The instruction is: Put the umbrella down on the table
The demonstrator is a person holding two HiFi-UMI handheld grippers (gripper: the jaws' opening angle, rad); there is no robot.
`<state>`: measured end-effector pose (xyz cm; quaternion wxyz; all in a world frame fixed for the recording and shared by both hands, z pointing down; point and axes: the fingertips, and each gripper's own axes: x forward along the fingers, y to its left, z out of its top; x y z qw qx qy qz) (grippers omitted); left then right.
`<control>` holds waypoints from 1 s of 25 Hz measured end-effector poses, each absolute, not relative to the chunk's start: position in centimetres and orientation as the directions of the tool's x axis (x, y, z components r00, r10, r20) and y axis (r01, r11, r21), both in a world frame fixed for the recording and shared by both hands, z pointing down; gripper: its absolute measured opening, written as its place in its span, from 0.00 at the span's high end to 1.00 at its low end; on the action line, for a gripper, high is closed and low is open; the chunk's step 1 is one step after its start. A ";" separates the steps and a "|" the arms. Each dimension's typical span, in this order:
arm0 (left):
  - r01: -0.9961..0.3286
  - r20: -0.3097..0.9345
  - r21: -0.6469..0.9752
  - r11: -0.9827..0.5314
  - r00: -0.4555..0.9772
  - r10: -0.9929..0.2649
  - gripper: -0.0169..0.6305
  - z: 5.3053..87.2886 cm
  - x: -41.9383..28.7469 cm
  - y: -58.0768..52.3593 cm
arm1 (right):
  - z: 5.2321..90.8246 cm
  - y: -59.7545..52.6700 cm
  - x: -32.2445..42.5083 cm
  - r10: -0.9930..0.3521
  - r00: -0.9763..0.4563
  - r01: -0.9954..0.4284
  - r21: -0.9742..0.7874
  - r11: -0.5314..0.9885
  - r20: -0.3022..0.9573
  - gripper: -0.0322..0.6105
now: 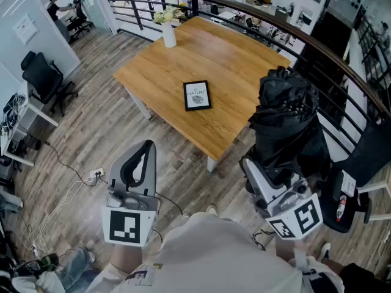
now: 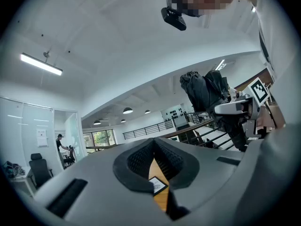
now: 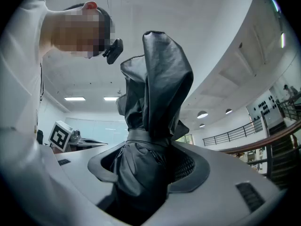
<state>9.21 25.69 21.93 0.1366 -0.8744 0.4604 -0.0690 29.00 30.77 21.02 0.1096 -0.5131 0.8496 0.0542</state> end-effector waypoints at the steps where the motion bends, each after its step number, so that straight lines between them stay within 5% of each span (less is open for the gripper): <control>1: -0.793 -0.014 -0.299 -0.532 0.561 -0.828 0.95 21.8 9.2 25.7 | 21.0 30.8 29.1 -0.860 -0.451 -0.883 -0.023 0.469 -0.238 0.51; 25: -0.843 0.055 -0.307 -0.442 0.448 -0.893 0.95 24.2 8.6 27.3 | 23.7 28.9 28.8 -0.811 -0.565 -0.803 -0.124 0.583 -0.151 0.51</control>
